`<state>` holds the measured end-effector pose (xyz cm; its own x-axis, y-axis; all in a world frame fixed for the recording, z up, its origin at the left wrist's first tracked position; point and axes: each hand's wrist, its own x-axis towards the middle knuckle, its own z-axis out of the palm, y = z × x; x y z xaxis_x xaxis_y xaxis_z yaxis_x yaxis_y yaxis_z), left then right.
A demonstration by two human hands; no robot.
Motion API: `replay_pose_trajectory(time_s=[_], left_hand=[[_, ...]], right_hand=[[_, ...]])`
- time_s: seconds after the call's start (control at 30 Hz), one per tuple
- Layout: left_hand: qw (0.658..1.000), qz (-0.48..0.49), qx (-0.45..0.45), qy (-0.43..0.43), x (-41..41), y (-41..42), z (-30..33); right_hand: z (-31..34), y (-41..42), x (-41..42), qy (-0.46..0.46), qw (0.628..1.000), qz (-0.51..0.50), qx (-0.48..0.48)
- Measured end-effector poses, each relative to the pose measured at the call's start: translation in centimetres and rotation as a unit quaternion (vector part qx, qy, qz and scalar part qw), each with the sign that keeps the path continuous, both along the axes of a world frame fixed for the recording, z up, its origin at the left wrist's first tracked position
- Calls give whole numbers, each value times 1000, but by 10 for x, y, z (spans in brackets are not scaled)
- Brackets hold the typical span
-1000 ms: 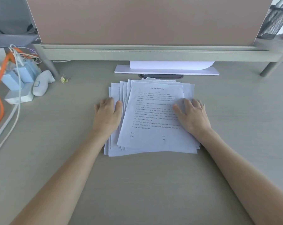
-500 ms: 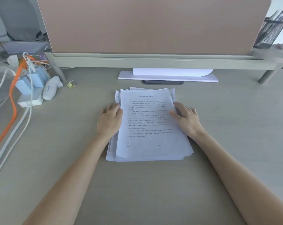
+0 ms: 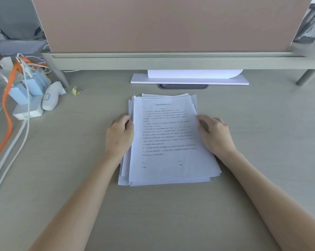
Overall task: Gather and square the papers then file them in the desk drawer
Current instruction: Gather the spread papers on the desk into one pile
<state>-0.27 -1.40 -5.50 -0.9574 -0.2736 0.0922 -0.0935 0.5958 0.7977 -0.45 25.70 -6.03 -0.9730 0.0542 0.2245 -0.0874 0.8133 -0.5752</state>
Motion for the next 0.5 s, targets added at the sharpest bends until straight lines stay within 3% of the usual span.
replay_pose_trajectory(time_s=[0.27,0.4,0.5], left_hand=[[997,-34,74,4,9,4,12],[996,-33,79,31,11,1,13],[988,-31,149,35,11,3,14]], right_hand=[[10,-2,5,-25,998,8,-62],[2,-9,1,-15,999,20,28],[-4,-12,0,-6,995,25,95]])
